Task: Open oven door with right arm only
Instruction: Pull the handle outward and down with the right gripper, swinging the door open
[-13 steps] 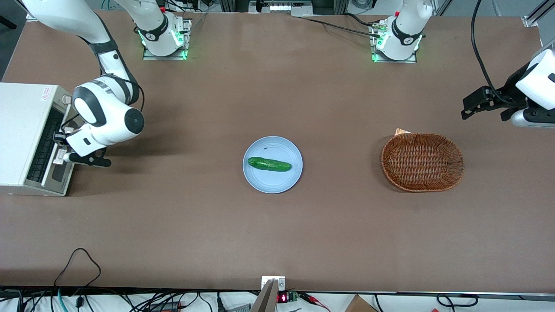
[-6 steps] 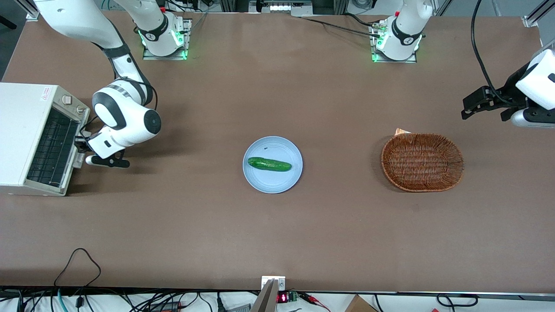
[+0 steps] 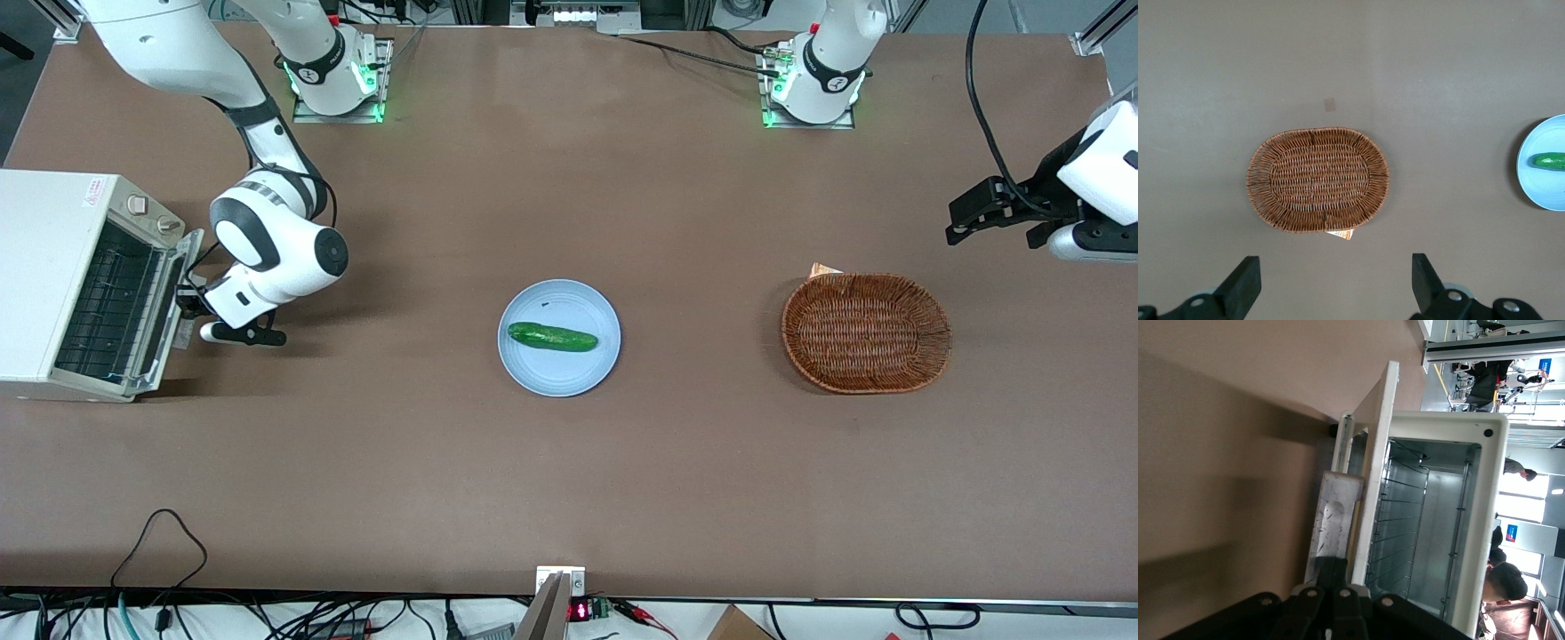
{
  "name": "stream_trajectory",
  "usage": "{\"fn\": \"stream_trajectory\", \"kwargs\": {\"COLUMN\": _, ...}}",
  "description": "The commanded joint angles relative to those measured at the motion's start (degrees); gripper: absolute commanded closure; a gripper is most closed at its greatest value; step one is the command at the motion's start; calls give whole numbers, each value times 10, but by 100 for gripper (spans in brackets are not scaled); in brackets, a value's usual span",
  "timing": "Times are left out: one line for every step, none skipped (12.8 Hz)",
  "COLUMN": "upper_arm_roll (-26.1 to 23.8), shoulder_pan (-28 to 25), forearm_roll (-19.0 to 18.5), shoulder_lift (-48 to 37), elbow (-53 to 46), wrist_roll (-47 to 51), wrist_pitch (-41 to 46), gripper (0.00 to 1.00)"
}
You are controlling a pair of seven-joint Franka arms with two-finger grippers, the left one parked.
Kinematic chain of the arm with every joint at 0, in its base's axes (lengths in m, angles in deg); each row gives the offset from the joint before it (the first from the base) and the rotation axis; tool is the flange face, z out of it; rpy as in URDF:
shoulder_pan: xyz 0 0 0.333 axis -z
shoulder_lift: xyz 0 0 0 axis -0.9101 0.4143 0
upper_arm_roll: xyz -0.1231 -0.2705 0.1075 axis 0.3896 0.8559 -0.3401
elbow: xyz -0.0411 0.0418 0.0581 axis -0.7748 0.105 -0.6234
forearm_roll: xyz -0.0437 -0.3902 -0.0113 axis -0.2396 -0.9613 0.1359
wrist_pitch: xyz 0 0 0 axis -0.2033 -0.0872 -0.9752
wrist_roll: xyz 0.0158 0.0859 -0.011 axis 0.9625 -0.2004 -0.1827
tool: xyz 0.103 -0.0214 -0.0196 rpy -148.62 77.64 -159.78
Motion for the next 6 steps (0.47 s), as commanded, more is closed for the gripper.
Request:
{"fn": "stream_trajectory", "kwargs": {"upper_arm_roll": 7, "shoulder_pan": -1, "forearm_roll": 4, "shoulder_lift": 19, "elbow": -8, "wrist_roll": 11, "wrist_pitch": 2, "gripper": 99}}
{"fn": "stream_trajectory", "kwargs": {"upper_arm_roll": 7, "shoulder_pan": -2, "forearm_roll": 4, "shoulder_lift": 26, "elbow": -12, "wrist_roll": 11, "wrist_pitch": 2, "gripper": 99}}
{"fn": "stream_trajectory", "kwargs": {"upper_arm_roll": 7, "shoulder_pan": -2, "forearm_roll": 4, "shoulder_lift": 35, "elbow": -15, "wrist_roll": 11, "wrist_pitch": 2, "gripper": 99}}
{"fn": "stream_trajectory", "kwargs": {"upper_arm_roll": 7, "shoulder_pan": -4, "forearm_roll": 4, "shoulder_lift": 41, "elbow": -17, "wrist_roll": 12, "wrist_pitch": 2, "gripper": 99}}
{"fn": "stream_trajectory", "kwargs": {"upper_arm_roll": 7, "shoulder_pan": -6, "forearm_roll": 4, "shoulder_lift": 46, "elbow": -17, "wrist_roll": 11, "wrist_pitch": 3, "gripper": 99}}
{"fn": "stream_trajectory", "kwargs": {"upper_arm_roll": 6, "shoulder_pan": -8, "forearm_roll": 4, "shoulder_lift": 48, "elbow": -17, "wrist_roll": 11, "wrist_pitch": 3, "gripper": 99}}
